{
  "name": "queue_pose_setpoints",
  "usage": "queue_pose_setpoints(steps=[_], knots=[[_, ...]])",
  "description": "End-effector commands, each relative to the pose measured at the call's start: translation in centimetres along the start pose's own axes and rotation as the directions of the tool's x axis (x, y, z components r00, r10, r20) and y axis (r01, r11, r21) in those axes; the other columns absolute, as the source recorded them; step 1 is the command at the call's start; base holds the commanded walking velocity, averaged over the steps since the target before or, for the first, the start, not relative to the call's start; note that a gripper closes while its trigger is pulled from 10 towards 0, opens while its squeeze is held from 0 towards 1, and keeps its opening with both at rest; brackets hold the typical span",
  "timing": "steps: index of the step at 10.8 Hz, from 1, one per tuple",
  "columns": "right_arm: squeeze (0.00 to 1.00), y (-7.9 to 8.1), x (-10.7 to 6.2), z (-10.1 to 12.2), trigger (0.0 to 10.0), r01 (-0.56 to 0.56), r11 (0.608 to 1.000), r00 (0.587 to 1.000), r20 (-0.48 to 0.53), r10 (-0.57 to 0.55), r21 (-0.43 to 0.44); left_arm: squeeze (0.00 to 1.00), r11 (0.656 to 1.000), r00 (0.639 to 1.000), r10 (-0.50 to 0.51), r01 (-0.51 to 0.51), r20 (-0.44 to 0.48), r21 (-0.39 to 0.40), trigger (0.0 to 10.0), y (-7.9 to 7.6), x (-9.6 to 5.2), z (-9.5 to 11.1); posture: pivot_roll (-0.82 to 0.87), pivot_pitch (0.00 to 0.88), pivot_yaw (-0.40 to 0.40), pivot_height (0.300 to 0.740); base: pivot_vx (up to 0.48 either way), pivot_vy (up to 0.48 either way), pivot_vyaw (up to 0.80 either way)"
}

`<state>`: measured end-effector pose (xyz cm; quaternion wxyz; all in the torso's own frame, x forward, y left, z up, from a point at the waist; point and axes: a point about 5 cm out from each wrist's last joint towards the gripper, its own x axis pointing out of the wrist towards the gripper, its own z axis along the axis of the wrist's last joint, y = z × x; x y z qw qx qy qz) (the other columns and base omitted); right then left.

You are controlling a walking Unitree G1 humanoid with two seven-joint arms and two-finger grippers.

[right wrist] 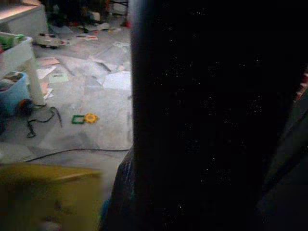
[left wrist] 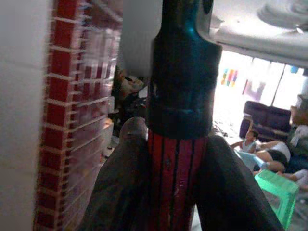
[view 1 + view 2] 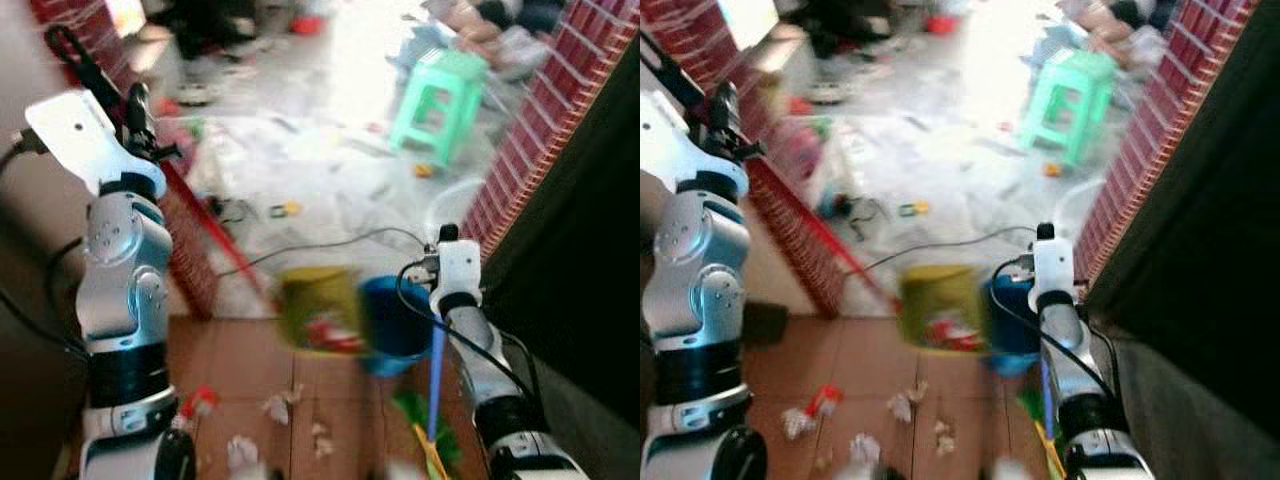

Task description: Sweep floor

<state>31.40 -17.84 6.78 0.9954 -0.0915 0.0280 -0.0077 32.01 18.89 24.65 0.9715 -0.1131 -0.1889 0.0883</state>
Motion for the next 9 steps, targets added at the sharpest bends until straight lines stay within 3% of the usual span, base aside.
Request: queue_pose_setpoints(steps=[1,4,6,9], knots=[[0.00,-0.6,0.3,0.6,10.0,0.016,1.000,0.999,0.028,-0.016,-0.003,0.00,0.998,0.997,-0.035,0.039,0.067,-0.052,10.0,-1.2,0.1,1.4,-0.03,0.000,0.055,0.740,0.409,-0.247,0.00],[0.00,-0.4,0.4,0.6,10.0,0.008,1.000,1.000,0.027,-0.008,-0.006,0.00,0.998,0.998,-0.039,0.042,0.055,-0.044,10.0,-1.3,-0.1,1.0,-0.02,0.000,0.051,0.740,0.401,-0.259,0.00],[0.00,-0.4,0.4,0.6,10.0,0.003,1.000,1.000,0.026,-0.002,-0.006,0.00,0.997,0.996,-0.061,0.064,0.069,-0.040,10.0,-1.6,-0.3,0.9,-0.02,0.000,0.050,0.740,0.000,0.000,0.00],[0.00,-0.3,0.5,0.6,10.0,-0.002,1.000,1.000,0.026,0.002,-0.005,0.00,0.989,0.988,-0.144,0.143,0.058,0.029,10.0,-3.1,-1.0,-0.5,-0.03,0.000,0.052,0.740,0.000,0.000,0.00]])
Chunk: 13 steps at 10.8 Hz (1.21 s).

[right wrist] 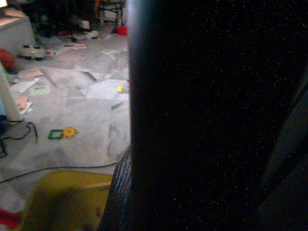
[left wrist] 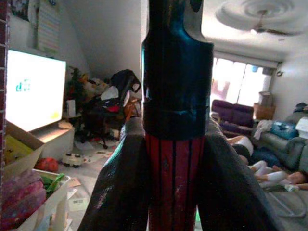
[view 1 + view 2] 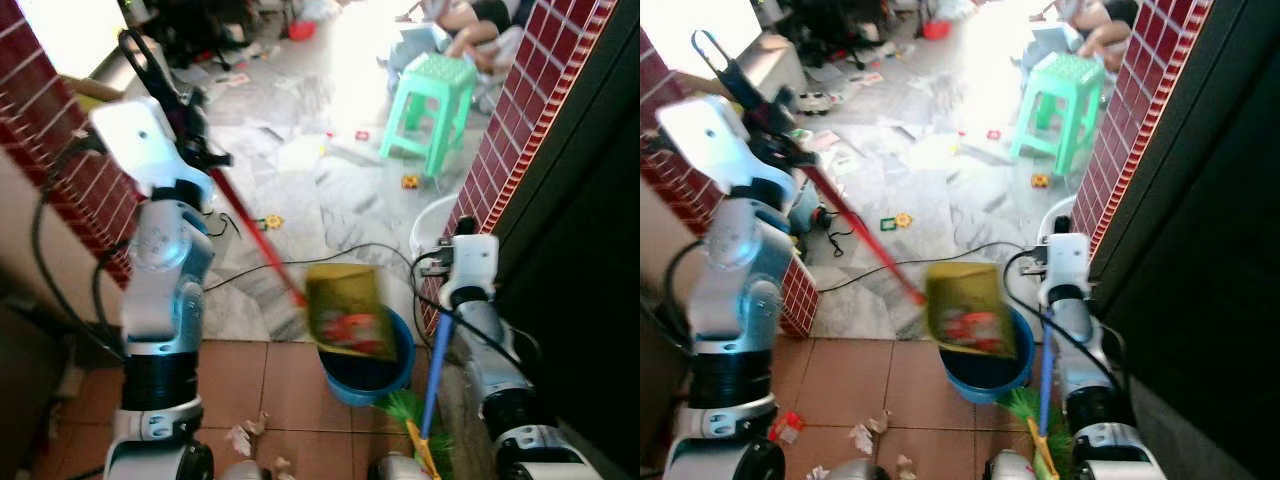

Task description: Sweep floor

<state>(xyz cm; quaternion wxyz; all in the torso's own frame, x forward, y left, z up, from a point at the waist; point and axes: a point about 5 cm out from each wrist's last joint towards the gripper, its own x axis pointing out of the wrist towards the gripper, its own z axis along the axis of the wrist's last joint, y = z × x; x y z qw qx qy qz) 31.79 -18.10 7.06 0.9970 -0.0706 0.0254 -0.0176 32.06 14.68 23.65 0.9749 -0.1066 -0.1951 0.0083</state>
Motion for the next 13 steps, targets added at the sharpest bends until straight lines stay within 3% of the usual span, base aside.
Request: queue_pose_setpoints(steps=[1,2,8,11,12,13], knots=[[0.00,0.1,0.1,0.4,10.0,-0.020,0.999,1.000,0.023,0.021,-0.047,0.00,0.998,0.998,-0.021,0.017,0.064,0.064,10.0,-0.1,0.1,0.8,-0.03,0.000,0.052,0.740,0.000,0.000,0.00],[0.00,0.1,0.1,0.4,10.0,-0.019,0.999,0.999,0.024,0.020,-0.046,0.00,0.992,0.994,-0.082,0.074,0.076,0.104,10.0,-1.4,0.0,0.4,-0.03,0.000,0.055,0.740,0.000,0.000,0.00],[0.00,0.0,0.0,0.5,10.0,-0.010,0.999,1.000,0.028,0.012,-0.045,0.00,0.960,0.966,-0.238,0.218,0.103,0.178,10.0,-6.1,-0.2,-2.0,-0.05,0.000,0.057,0.740,0.000,0.000,0.00],[0.00,0.1,0.1,0.6,10.0,-0.012,0.999,0.999,0.035,0.014,-0.046,0.00,0.871,0.870,-0.477,0.450,0.124,0.198,10.0,-10.8,-1.4,-2.5,-0.05,0.000,0.054,0.740,0.000,0.000,0.00],[0.00,0.1,0.1,0.6,10.0,-0.009,0.999,0.999,0.037,0.011,-0.048,0.00,0.795,0.793,-0.602,0.584,0.095,0.165,10.0,-12.9,-2.4,-3.1,-0.05,0.000,0.054,0.740,0.000,0.000,0.00],[0.00,0.0,0.1,0.6,10.0,-0.008,0.999,0.999,0.038,0.010,-0.049,0.00,0.747,0.748,-0.659,0.640,0.081,0.177,10.0,-13.7,-2.9,-3.4,-0.06,0.000,0.055,0.740,0.000,0.000,0.00]])
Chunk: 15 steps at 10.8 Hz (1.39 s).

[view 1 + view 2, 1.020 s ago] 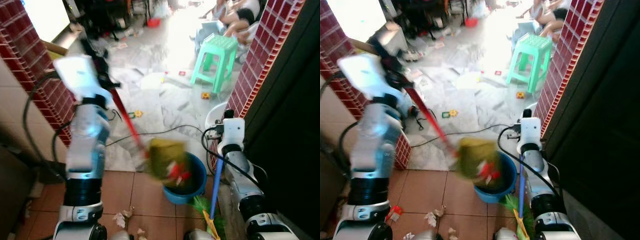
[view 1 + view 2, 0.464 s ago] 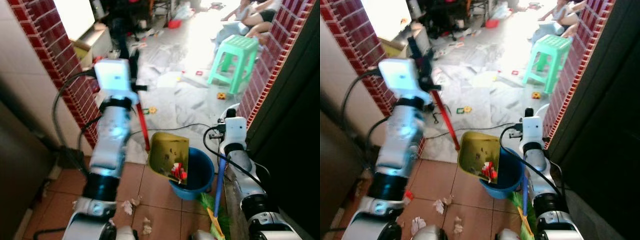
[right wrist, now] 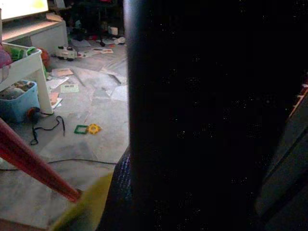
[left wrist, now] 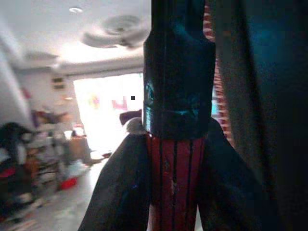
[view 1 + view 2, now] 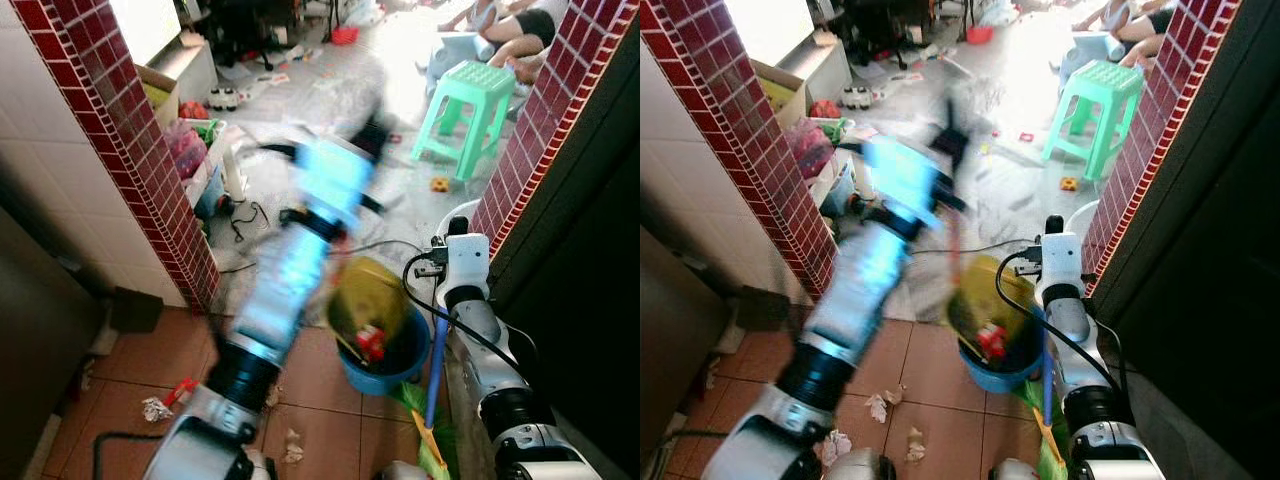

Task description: Sweep floor

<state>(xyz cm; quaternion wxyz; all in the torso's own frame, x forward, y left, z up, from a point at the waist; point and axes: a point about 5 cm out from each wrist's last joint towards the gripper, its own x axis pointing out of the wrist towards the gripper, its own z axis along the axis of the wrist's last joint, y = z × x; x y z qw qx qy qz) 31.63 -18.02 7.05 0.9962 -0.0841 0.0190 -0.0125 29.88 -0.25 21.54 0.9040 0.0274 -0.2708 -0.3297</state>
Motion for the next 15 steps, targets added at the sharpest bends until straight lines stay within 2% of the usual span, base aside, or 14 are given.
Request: queue_pose_setpoints(steps=[1,4,5,6,8,9,10,11,12,13,14,15], knots=[[0.00,-0.2,0.3,0.7,10.0,0.005,1.000,1.000,0.027,-0.004,-0.025,0.00,0.993,0.993,-0.109,0.108,0.033,0.045,10.0,-1.1,0.4,0.6,-0.06,0.000,0.055,0.740,0.000,0.000,0.00],[0.00,-0.3,0.3,0.7,10.0,0.008,0.999,1.000,0.031,-0.007,-0.032,0.00,0.935,0.946,-0.307,0.279,0.104,0.220,10.0,-3.3,0.5,2.1,-0.06,0.000,0.054,0.740,0.000,0.000,0.00],[0.00,-0.2,0.4,0.8,10.0,0.007,0.999,0.999,0.032,-0.006,-0.032,0.00,0.924,0.937,-0.331,0.298,0.113,0.238,10.0,-3.6,0.4,2.2,-0.05,0.000,0.053,0.740,0.000,0.000,0.00],[0.00,-0.1,0.4,0.9,10.0,0.003,0.999,0.999,0.038,-0.002,-0.045,0.00,0.932,0.946,-0.304,0.270,0.116,0.241,10.0,-3.5,0.4,2.2,-0.06,0.000,0.054,0.740,0.000,0.000,0.00],[0.00,0.0,0.5,0.9,10.0,0.001,0.999,0.999,0.037,0.001,-0.044,0.00,0.964,0.969,-0.220,0.198,0.115,0.177,10.0,-2.9,0.5,1.9,-0.06,0.000,0.055,0.740,0.000,0.000,0.00],[0.00,0.0,0.5,0.8,10.0,0.002,0.999,0.999,0.036,0.000,-0.043,0.00,0.988,0.985,-0.148,0.143,0.092,0.066,10.0,-2.3,0.7,1.5,-0.06,0.000,0.055,0.740,0.000,0.000,0.00],[0.00,-0.1,0.5,0.8,10.0,0.005,0.999,0.999,0.037,-0.004,-0.045,0.00,0.997,0.994,-0.082,0.081,0.079,0.018,10.0,-1.3,0.9,1.3,-0.06,0.000,0.060,0.740,0.000,0.000,0.00],[0.00,-0.1,0.5,0.8,10.0,0.008,0.999,0.999,0.036,-0.006,-0.044,0.00,0.997,0.999,0.011,-0.008,0.040,-0.074,10.0,-0.3,1.1,0.9,-0.06,0.000,0.062,0.740,0.000,0.000,0.00],[0.00,-0.1,0.4,0.7,10.0,0.008,0.999,0.999,0.036,-0.007,-0.045,0.00,0.999,0.997,-0.040,0.039,0.064,0.020,10.0,-0.5,1.0,1.1,-0.06,0.000,0.062,0.740,0.000,0.000,0.00],[0.00,-0.1,0.4,0.7,10.0,0.008,0.999,0.999,0.034,-0.007,-0.046,0.00,0.995,0.994,-0.072,0.067,0.077,0.073,10.0,-0.8,1.0,1.3,-0.06,0.000,0.063,0.740,0.000,0.000,0.00],[0.00,-0.1,0.5,0.7,10.0,0.009,0.999,0.999,0.035,-0.007,-0.047,0.00,0.923,0.961,-0.241,0.184,0.137,0.338,10.0,-2.2,0.6,2.1,-0.06,0.000,0.063,0.740,0.000,0.000,0.00],[0.00,-0.1,0.5,0.8,10.0,0.009,0.999,0.999,0.036,-0.007,-0.049,0.00,0.970,0.979,-0.177,0.155,0.104,0.188,10.0,-2.3,0.6,1.6,-0.06,0.000,0.061,0.740,0.000,0.000,0.00]])
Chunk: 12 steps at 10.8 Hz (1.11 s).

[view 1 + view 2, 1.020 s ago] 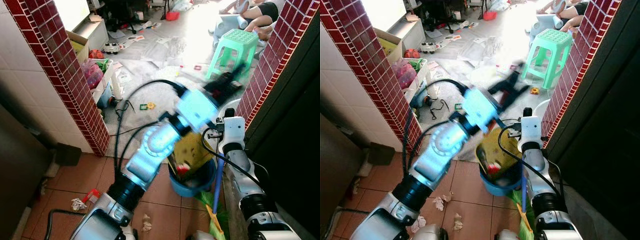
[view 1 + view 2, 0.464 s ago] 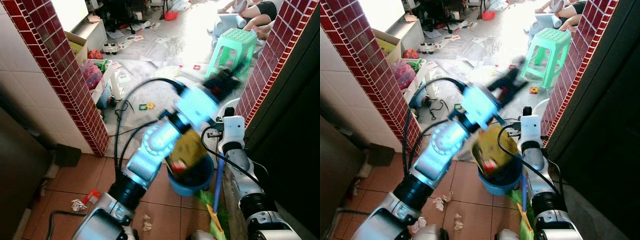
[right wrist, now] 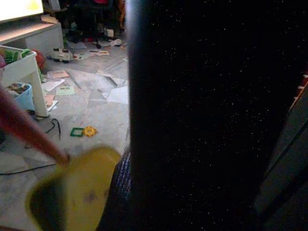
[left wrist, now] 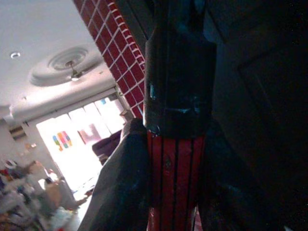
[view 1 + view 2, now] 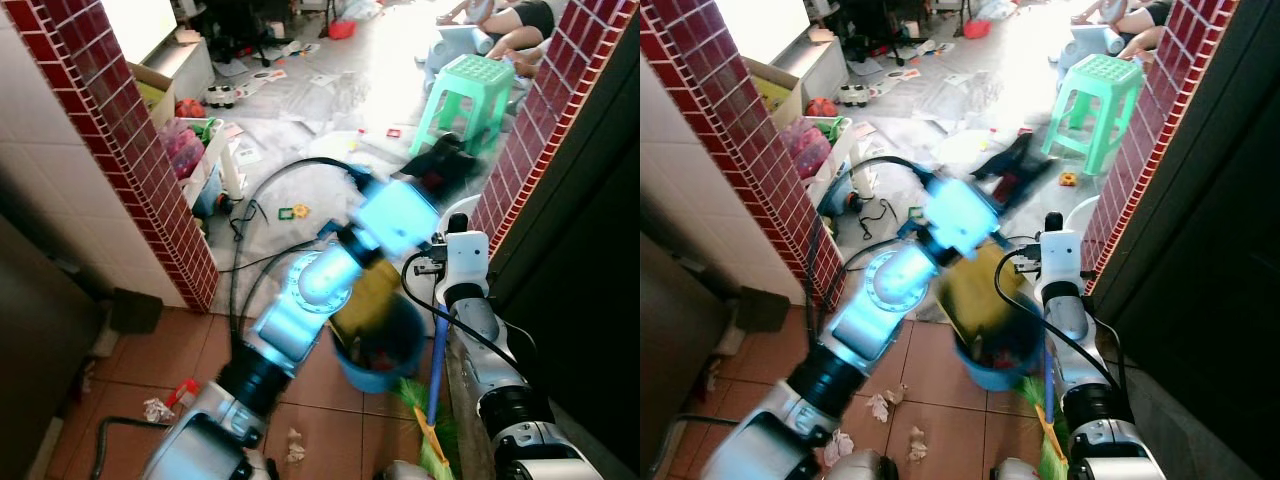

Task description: Sweep floor

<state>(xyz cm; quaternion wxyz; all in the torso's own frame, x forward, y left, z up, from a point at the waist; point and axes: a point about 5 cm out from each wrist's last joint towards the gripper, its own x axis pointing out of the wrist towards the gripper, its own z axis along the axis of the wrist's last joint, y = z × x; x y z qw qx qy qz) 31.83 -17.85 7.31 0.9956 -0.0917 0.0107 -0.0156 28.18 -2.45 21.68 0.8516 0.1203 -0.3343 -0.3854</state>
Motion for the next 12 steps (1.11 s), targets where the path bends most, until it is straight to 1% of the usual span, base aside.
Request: queue_pose_setpoints(steps=[1,2,3,4,5,6,7,8,9,10,11,12], knots=[[0.00,-0.2,0.4,0.6,10.0,0.001,0.999,1.000,0.023,0.000,-0.034,0.00,1.000,0.999,0.022,-0.021,0.032,-0.014,10.0,0.5,0.2,0.6,-0.06,0.000,0.062,0.740,0.000,0.000,0.00],[0.00,-0.2,0.4,0.6,10.0,0.000,0.999,1.000,0.023,0.000,-0.033,0.00,0.999,0.999,0.039,-0.039,0.036,-0.010,10.0,0.8,0.2,0.7,-0.06,0.000,0.061,0.740,0.000,0.000,0.00],[0.00,-0.2,0.4,0.6,10.0,-0.001,0.999,1.000,0.023,0.002,-0.034,0.00,0.997,0.996,0.076,-0.076,0.042,-0.021,10.0,1.7,0.4,0.9,-0.06,0.000,0.061,0.740,0.000,0.000,0.00],[0.00,-0.1,0.4,0.5,10.0,-0.001,0.999,1.000,0.020,0.002,-0.033,0.00,0.988,0.988,0.145,-0.143,0.050,-0.051,10.0,3.3,0.7,1.5,-0.06,0.000,0.062,0.740,0.000,0.000,0.00],[0.00,-0.1,0.5,0.5,10.0,-0.001,1.000,1.000,0.020,0.001,-0.031,0.00,0.969,0.969,0.235,-0.227,0.076,-0.099,10.0,5.0,1.0,2.6,-0.05,0.000,0.060,0.740,0.000,0.000,0.00],[0.00,0.1,0.5,0.5,10.0,-0.004,1.000,1.000,0.019,0.005,-0.029,0.00,0.930,0.931,0.352,-0.335,0.098,-0.152,10.0,7.5,1.3,3.9,-0.05,0.000,0.057,0.740,0.000,0.000,0.00],[0.00,0.2,0.5,0.5,10.0,-0.010,1.000,1.000,0.017,0.011,-0.027,0.00,0.903,0.894,0.425,-0.410,0.138,-0.124,10.0,10.0,1.2,5.3,-0.04,0.000,0.051,0.740,0.000,0.000,0.00],[0.00,0.4,0.6,0.5,10.0,-0.018,1.000,1.000,0.015,0.019,-0.025,0.00,0.862,0.844,0.507,-0.502,0.172,-0.077,10.0,13.0,0.5,6.6,-0.03,0.000,0.044,0.740,0.000,0.000,0.00],[0.00,0.5,0.7,0.5,10.0,-0.028,0.999,1.000,0.014,0.028,-0.023,0.00,0.828,0.811,0.553,-0.560,0.188,-0.019,10.0,15.3,-0.5,7.4,-0.03,0.000,0.038,0.740,0.000,0.000,0.00],[0.00,0.6,0.8,0.5,10.0,-0.035,0.999,0.999,0.011,0.035,-0.022,0.00,0.796,0.787,0.590,-0.604,0.178,0.033,10.0,16.9,-1.9,7.5,-0.02,0.000,0.033,0.740,0.000,0.000,0.00],[0.00,0.7,0.8,0.5,10.0,-0.041,0.999,0.999,0.009,0.041,-0.022,0.00,0.771,0.771,0.619,-0.633,0.150,0.075,10.0,17.7,-3.1,7.0,-0.01,0.000,0.031,0.740,0.000,0.000,0.00],[0.00,0.8,0.8,0.5,10.0,-0.045,0.999,0.999,0.008,0.046,-0.024,0.00,0.754,0.764,0.635,-0.645,0.116,0.121,10.0,17.9,-4.2,6.3,-0.01,0.000,0.031,0.740,0.000,0.000,0.00]])
